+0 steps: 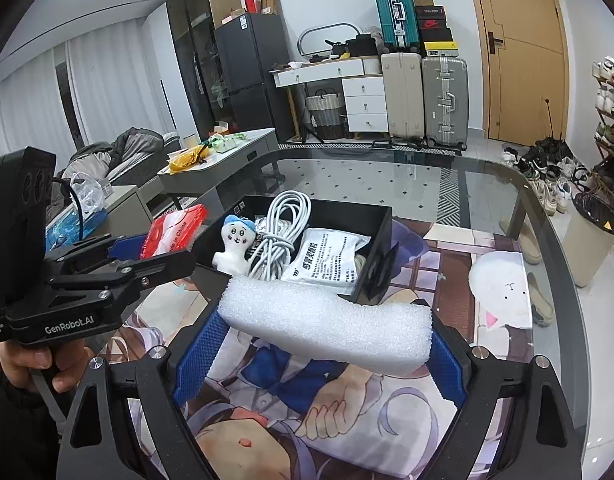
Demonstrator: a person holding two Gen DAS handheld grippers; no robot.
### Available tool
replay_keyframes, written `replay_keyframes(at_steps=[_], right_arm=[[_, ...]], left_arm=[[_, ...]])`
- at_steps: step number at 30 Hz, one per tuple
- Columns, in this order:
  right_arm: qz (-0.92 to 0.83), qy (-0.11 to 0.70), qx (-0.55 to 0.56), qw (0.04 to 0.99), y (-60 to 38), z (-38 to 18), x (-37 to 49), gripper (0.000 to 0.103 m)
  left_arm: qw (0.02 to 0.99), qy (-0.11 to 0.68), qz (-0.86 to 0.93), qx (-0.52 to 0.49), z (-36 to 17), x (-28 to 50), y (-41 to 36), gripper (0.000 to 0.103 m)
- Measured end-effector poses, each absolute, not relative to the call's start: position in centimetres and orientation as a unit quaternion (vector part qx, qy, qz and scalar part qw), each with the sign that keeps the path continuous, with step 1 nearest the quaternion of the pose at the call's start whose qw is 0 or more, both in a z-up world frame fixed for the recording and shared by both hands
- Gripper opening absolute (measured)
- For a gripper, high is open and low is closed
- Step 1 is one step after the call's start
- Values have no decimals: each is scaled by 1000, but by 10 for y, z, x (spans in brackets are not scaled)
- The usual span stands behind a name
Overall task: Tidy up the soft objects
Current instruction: 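Carry the red bag and foam tube over the black box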
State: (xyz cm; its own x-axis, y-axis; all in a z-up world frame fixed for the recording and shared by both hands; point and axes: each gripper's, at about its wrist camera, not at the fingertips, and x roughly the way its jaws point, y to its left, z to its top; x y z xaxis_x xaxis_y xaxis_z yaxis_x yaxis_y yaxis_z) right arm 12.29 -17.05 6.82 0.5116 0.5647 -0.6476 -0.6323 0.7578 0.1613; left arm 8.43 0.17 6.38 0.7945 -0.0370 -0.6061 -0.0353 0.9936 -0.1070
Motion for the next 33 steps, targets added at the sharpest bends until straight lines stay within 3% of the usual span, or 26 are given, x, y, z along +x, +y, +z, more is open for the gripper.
replay_keyframes(at_steps=[33], right_arm=[[374,329,-153,854,-114,82,151,91]], left_arm=[[947,313,-11,-65,66,110,22,56]])
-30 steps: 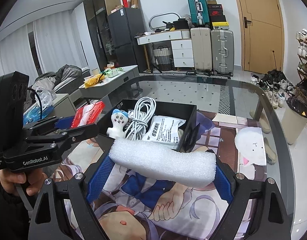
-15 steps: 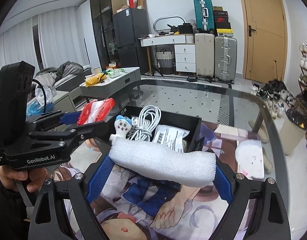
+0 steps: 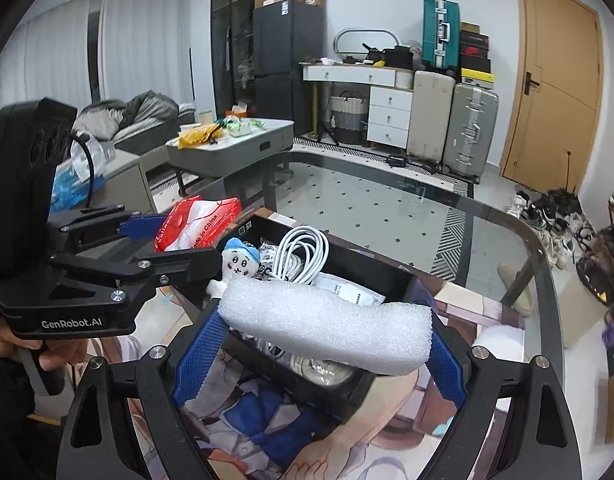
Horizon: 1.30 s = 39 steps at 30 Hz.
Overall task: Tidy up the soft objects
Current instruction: 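Carry the red bag and foam tube over the black box, then open both grippers to release the red bag and foam tube into the box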
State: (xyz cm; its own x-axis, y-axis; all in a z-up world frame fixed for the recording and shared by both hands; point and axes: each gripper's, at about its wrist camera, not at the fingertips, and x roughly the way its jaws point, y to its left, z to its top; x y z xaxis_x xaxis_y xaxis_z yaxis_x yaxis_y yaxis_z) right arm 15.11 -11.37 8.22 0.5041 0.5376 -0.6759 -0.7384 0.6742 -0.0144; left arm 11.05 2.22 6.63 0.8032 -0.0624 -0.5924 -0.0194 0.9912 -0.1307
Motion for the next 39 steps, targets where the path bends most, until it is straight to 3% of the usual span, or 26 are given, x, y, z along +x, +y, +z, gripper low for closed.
replay_keyframes(at_steps=[17,22,29,32,39], right_arm=[[380,370,-190,826,-75,46,183,91],[367,367,-203,830,-73,45,190,101],[348,344,-203,848,-93,52,186,102],[341,341,-196,854,-103,55,181,102],[321,328,-166,873,-126,65,176,102]], left_arm=[[943,324,-14,-71,58,132,28,56],[941,329,-22,-71,56,138,29,56],[941,329,-33,-67,55,141,25,57],[939,338,-30,-62,51,144,22,59],[938,339,-15,-77,54,140,27,80]])
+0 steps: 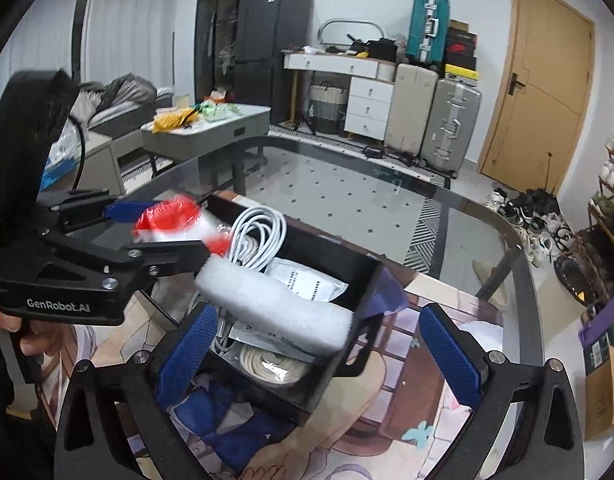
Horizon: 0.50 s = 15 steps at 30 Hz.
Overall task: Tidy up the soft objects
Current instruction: 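Open both grippers to release the red bag and foam tube into the box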
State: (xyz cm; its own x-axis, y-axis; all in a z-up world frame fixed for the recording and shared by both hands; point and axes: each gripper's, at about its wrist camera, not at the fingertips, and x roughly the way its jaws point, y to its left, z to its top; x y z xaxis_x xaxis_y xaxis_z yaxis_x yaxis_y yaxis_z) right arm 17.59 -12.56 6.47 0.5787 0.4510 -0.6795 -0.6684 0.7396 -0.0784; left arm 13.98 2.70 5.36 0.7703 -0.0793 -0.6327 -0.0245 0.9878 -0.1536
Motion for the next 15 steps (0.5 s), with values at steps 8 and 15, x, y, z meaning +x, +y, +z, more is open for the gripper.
replay_keyframes(at_steps=[8,15], right_arm=[[314,318,-141,884,-133,68,159,102],[314,303,-111,893,-140,65,143,102]], left_arm=[[946,316,-11,-73,57,119,26,101],[952,294,17,-84,48,99,39,103]])
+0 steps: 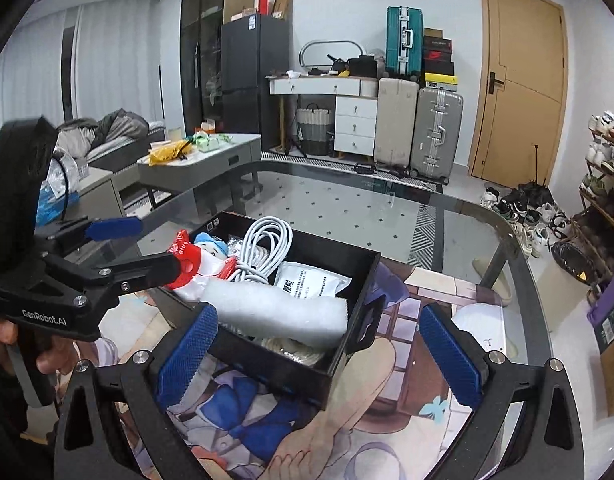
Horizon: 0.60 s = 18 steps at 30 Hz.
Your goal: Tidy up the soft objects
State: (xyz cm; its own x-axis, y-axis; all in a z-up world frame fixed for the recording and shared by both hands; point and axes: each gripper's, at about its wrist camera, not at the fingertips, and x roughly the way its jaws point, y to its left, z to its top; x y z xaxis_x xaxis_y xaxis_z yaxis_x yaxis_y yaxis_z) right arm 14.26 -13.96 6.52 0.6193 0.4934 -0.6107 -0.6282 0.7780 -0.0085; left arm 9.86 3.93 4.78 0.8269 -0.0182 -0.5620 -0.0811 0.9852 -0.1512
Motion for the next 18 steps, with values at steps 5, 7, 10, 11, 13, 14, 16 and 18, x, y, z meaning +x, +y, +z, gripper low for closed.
replay_keyframes(at_steps=[5,7,10,11,13,14,16,18], right_arm=[[312,299,-86,898,-145,60,136,102],[312,296,-80,899,-144,59,135,102],[314,289,-75,901,-145,57,132,102],[314,288,-78,901,-145,56,131,102],[308,288,-84,903,-144,54,130,102],[305,286,-85,905,-145,53,129,102],[305,286,-81,905,-146,50,129,102],[303,283,-74,907,-149,49,128,102]], left_arm=[[954,285,29,-90,40,87,44,103],[956,280,36,-87,38,84,43,103],[958,270,46,-81,33,82,42,103],[958,270,46,-80,33,83,42,103],[959,268,50,-75,32,84,41,103],[960,265,51,-74,30,82,42,103],[962,260,52,-70,30,83,40,103],[963,255,53,-67,28,83,38,103]])
